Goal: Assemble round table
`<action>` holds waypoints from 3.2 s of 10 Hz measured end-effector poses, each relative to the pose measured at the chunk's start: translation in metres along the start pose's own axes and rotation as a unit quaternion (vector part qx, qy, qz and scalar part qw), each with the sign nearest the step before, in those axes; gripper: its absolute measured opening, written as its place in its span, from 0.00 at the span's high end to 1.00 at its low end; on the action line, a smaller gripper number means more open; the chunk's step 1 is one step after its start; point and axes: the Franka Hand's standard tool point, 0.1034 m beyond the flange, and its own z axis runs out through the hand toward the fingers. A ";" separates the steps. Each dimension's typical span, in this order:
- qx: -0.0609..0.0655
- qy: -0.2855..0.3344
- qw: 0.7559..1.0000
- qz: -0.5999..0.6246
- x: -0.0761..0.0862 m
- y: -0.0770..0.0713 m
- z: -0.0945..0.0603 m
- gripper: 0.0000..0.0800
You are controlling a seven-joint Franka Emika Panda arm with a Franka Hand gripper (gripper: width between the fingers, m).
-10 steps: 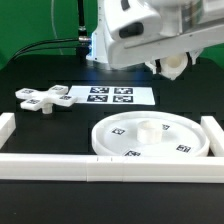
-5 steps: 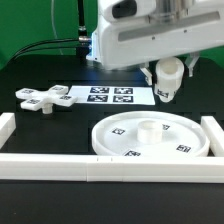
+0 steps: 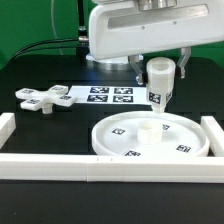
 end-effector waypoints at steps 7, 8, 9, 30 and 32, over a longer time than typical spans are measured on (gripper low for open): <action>-0.035 0.085 0.996 0.007 -0.021 0.018 0.006 0.49; -0.037 0.093 0.995 0.000 -0.023 0.010 0.008 0.49; -0.035 0.091 0.995 -0.011 -0.024 0.001 0.011 0.49; -0.033 0.085 0.996 -0.013 -0.021 0.003 0.006 0.19; -0.033 0.085 0.996 -0.013 -0.022 0.003 0.006 0.19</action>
Offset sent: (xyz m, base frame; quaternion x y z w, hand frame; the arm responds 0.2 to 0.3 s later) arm 0.0000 0.0000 0.0000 0.0000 0.0000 0.0000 1.0000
